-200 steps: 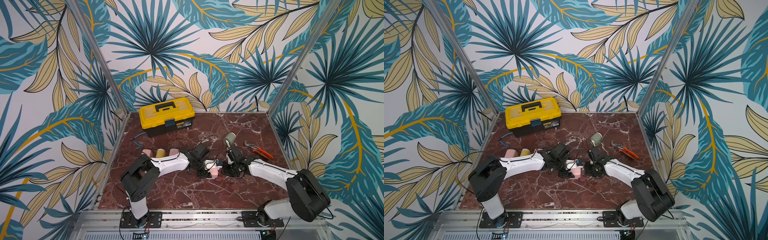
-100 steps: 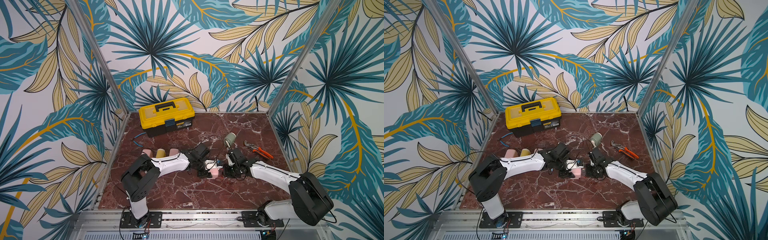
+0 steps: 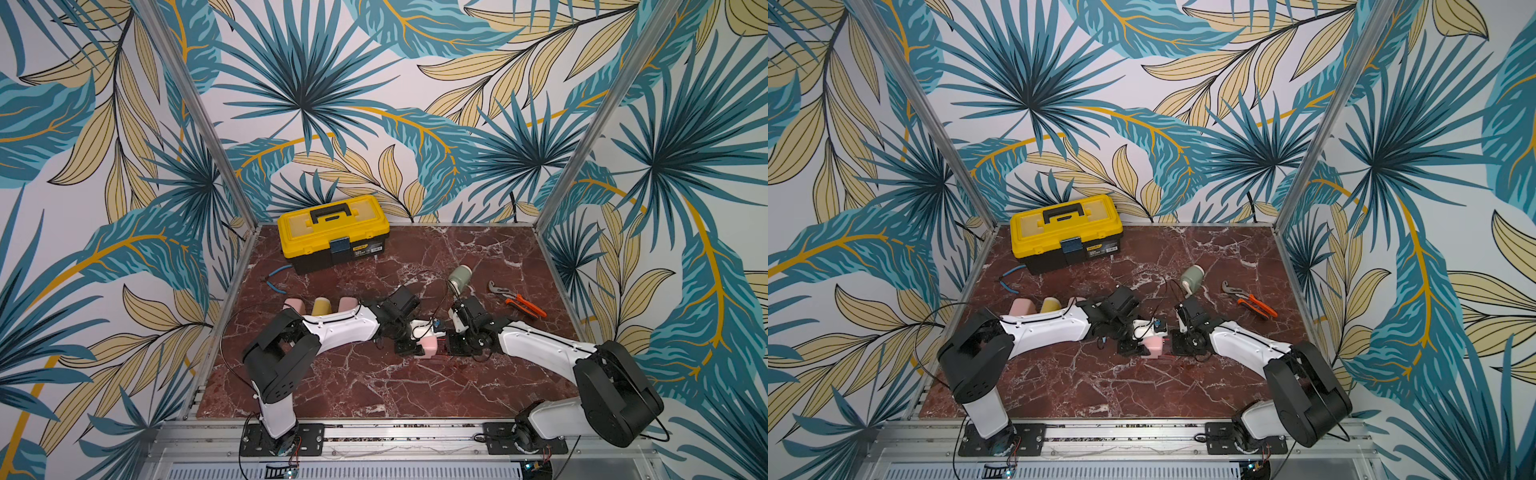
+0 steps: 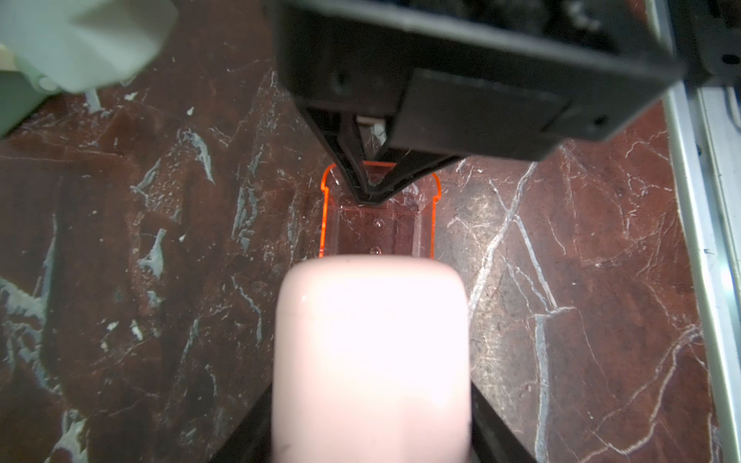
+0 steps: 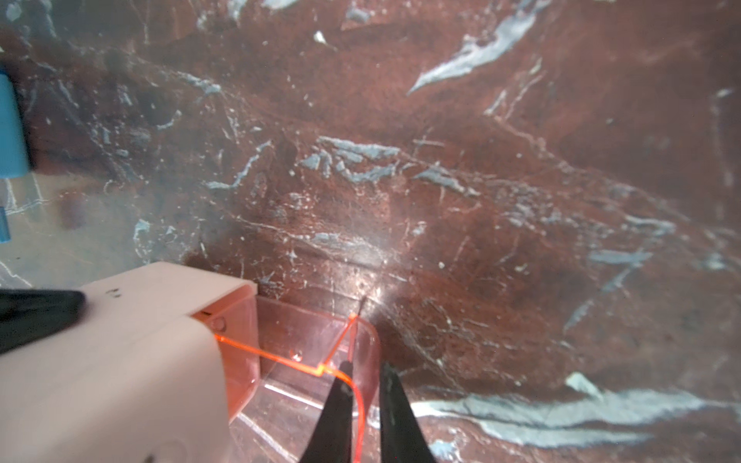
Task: Put the tray back into the pencil sharpener
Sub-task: Close the container of the pencil sharpener, then pick up the pencil sharpener from the center of the board.
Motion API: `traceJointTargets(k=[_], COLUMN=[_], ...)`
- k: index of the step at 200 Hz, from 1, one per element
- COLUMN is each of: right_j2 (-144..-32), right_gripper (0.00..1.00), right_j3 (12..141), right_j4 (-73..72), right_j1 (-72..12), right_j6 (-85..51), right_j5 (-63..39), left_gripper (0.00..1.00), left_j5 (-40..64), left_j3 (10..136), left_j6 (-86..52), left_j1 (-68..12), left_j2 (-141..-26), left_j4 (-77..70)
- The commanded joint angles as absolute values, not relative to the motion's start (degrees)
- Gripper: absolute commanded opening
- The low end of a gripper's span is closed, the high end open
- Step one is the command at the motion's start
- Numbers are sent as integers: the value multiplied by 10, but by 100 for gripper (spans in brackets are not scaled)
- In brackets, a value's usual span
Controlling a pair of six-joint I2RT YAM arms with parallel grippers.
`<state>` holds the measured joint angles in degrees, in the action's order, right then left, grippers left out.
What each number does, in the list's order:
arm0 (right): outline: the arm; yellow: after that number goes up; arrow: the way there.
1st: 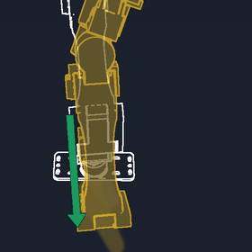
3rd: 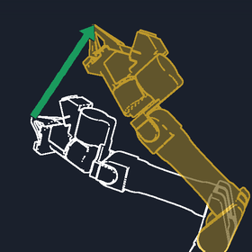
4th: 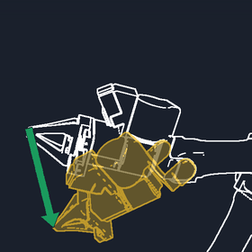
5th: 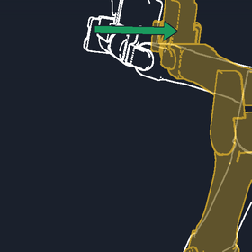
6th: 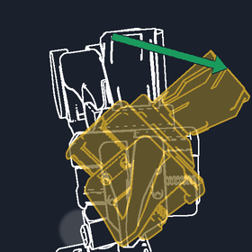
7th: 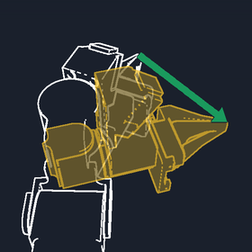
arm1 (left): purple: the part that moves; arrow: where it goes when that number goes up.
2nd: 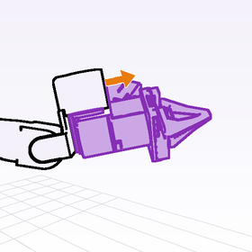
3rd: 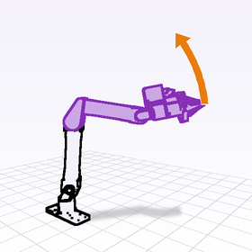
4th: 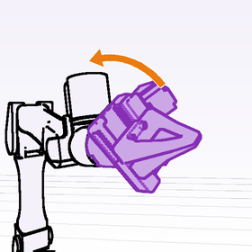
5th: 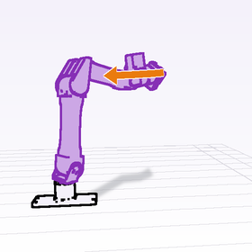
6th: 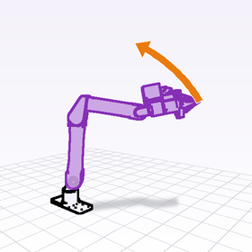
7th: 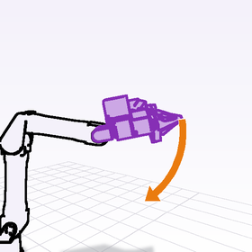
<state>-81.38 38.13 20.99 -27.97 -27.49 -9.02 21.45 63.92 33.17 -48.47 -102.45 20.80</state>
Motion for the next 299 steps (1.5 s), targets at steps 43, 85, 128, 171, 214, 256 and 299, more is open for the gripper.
traceJointTargets(k=[43,85,128,171,214,256,299], right_j2=[-822,-739,-691,-779,-826,-836,-750], right_gripper=[23,31,29,20,20,20,21], right_j3=[369,346,321,340,339,325,317], right_j4=[131,171,211,154,58,21,154], right_j1=[-281,-268,-266,-267,-269,-268,-267], right_j6=[-321,-346,-403,-408,-404,-419,-433], right_j5=[-155,-109,-23,-96,-193,-221,-77], left_gripper=[47,47,45,42,41,41,38], left_j5=[201,200,198,194,191,187,172], left_j3=[645,641,642,648,649,651,653], left_j6=[337,333,335,335,334,330,287], left_j1=[-488,-488,-488,-488,-488,-488,-488], left_j2=[-1043,-1047,-1049,-1050,-1049,-1047,-1033], left_j4=[201,201,201,201,201,200,191])
